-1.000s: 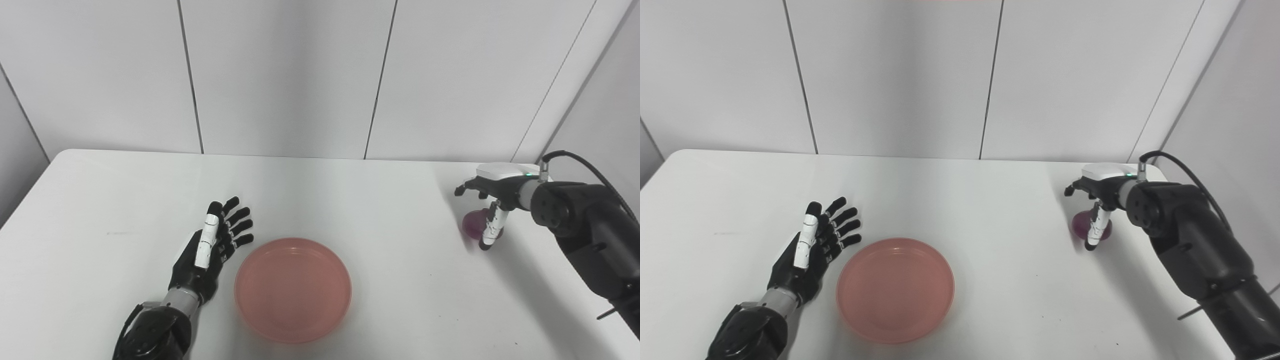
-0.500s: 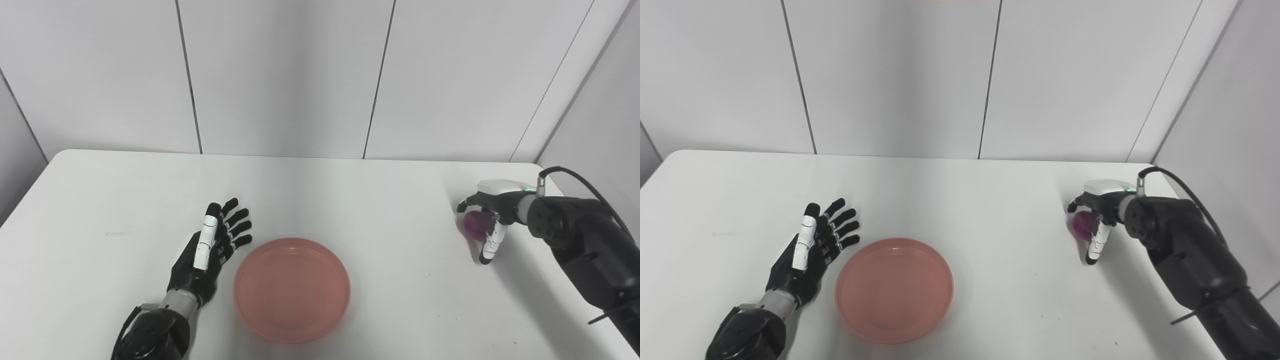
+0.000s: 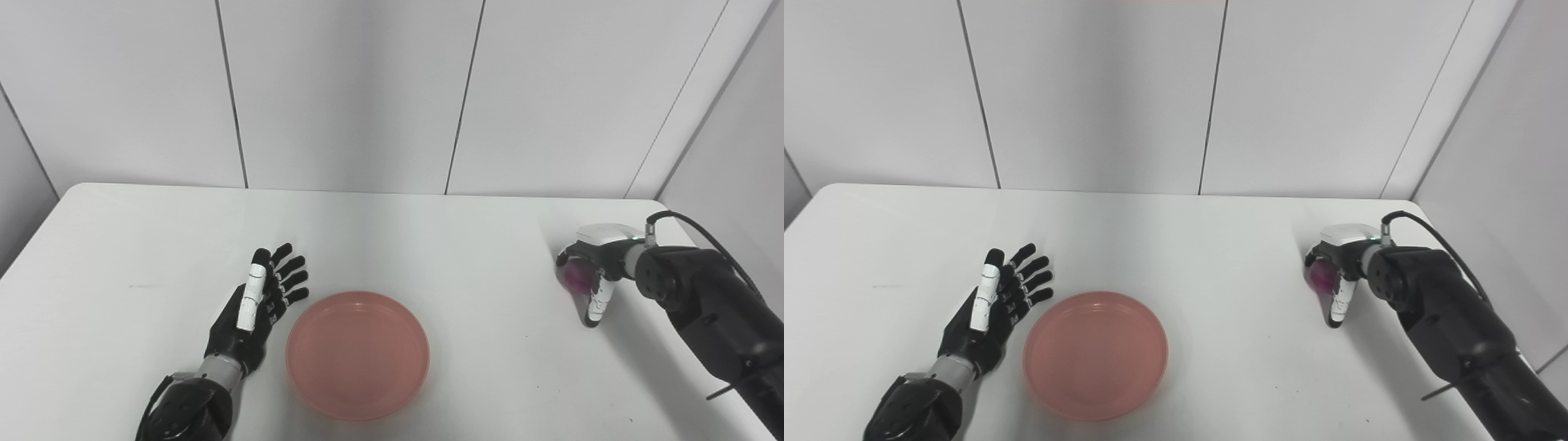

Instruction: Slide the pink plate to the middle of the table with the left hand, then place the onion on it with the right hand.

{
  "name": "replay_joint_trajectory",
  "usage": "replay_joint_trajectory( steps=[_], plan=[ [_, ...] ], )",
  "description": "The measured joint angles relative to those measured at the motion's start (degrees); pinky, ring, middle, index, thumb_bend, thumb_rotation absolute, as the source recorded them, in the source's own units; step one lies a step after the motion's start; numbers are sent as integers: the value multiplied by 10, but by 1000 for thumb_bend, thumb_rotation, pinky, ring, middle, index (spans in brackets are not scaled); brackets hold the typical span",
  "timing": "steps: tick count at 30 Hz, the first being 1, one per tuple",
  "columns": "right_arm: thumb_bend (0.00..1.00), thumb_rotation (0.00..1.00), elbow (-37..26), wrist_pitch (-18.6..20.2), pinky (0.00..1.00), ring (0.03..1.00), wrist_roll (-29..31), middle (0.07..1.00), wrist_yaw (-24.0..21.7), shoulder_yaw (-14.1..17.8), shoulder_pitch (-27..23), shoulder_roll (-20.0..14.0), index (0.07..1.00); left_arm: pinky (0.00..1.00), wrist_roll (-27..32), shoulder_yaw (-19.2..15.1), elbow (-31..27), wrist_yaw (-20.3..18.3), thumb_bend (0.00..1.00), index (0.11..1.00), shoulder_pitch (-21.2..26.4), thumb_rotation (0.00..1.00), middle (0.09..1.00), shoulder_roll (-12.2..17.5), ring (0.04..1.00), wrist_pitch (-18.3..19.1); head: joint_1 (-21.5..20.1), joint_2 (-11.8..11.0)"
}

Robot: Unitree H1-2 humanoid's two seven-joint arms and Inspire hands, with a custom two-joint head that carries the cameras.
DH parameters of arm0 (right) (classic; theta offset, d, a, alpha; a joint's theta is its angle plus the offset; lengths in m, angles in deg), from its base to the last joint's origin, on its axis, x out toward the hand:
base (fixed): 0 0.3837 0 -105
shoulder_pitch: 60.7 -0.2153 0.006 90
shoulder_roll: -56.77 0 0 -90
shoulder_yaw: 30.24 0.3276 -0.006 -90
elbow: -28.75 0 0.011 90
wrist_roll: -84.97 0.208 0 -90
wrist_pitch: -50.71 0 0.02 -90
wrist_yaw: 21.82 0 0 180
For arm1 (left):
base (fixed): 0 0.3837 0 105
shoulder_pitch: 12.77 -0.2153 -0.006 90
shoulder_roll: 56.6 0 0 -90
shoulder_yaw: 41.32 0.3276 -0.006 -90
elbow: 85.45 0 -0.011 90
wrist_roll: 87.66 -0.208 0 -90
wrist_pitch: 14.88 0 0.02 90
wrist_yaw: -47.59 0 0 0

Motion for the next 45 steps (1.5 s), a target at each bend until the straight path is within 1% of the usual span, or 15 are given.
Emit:
replay_joint_trajectory(
  steps=[8, 11, 14, 16, 18, 21, 22, 27, 33, 35, 38, 40, 43, 44, 45],
  plan=[
    [1000, 77, 5, 0, 576, 793, 12, 900, 6, 4, 0, 1, 838, 847, 0, 0, 0, 0, 749, 917, 0, 971, 909, 1, 891, 0, -2, -1],
    [1000, 82, 5, 0, 596, 807, 12, 911, 5, 3, 0, 0, 841, 848, 0, 0, 0, -1, 747, 918, 0, 973, 911, 1, 894, 0, -2, -1],
    [1000, 67, 5, 0, 615, 808, 12, 898, 4, 3, 0, 0, 835, 839, 0, 0, 0, -1, 743, 916, 0, 977, 906, 1, 891, 0, -2, -1],
    [985, 54, 5, 0, 597, 788, 12, 880, 4, 3, 0, 0, 828, 839, 0, 1, 0, -1, 747, 916, 0, 977, 904, 1, 888, 0, -2, -1],
    [961, 51, 5, 0, 613, 778, 10, 859, 4, 3, 0, 0, 821, 844, 0, 1, 0, -1, 747, 915, 0, 976, 904, 1, 889, 0, -2, -1],
    [911, 86, 5, 0, 637, 733, 9, 798, 4, 3, -1, 0, 803, 845, 0, 1, 0, -1, 738, 915, 0, 978, 904, 1, 887, 0, -2, 0],
    [908, 88, 6, 0, 637, 729, 9, 794, 5, 3, -1, -1, 801, 846, 0, 1, 0, -1, 738, 916, 0, 978, 904, 1, 887, 0, -2, 0],
    [844, 121, 13, 0, 585, 626, 3, 695, 10, 0, -6, -1, 762, 847, 0, 1, 0, 0, 747, 912, 0, 969, 902, 1, 886, 0, -3, 1],
    [823, 102, 27, 0, 603, 628, -6, 683, 6, -13, -18, -2, 748, 859, 0, 1, 0, -1, 741, 915, 0, 972, 907, 1, 891, 0, -4, 3],
    [817, 103, 31, -1, 571, 610, -6, 664, 7, -14, -20, -2, 729, 858, 0, 1, 0, -1, 738, 919, 0, 975, 906, 1, 889, 0, -4, 2],
    [813, 97, 37, -1, 559, 606, -7, 659, 7, -19, -24, -2, 723, 854, 0, 1, 1, -3, 736, 919, 0, 975, 904, 1, 887, 0, -4, 2],
    [808, 102, 38, -2, 589, 594, -8, 642, 8, -19, -24, -3, 711, 851, 0, 1, 1, -6, 732, 917, 0, 975, 903, 1, 889, 0, -4, 2],
    [789, 129, 42, -6, 563, 570, -9, 622, 12, -21, -25, -4, 705, 855, 0, 0, 1, -7, 734, 918, 0, 977, 907, 1, 893, 0, -4, 3],
    [782, 138, 42, -6, 529, 555, -9, 615, 12, -22, -25, -4, 707, 859, 0, 0, 1, -7, 734, 919, 0, 978, 908, 2, 894, 0, -4, 3],
    [780, 141, 42, -6, 518, 553, -9, 616, 12, -23, -26, -4, 708, 859, 0, 0, 1, -7, 733, 920, 0, 978, 909, 2, 894, 0, -4, 3]
  ],
)
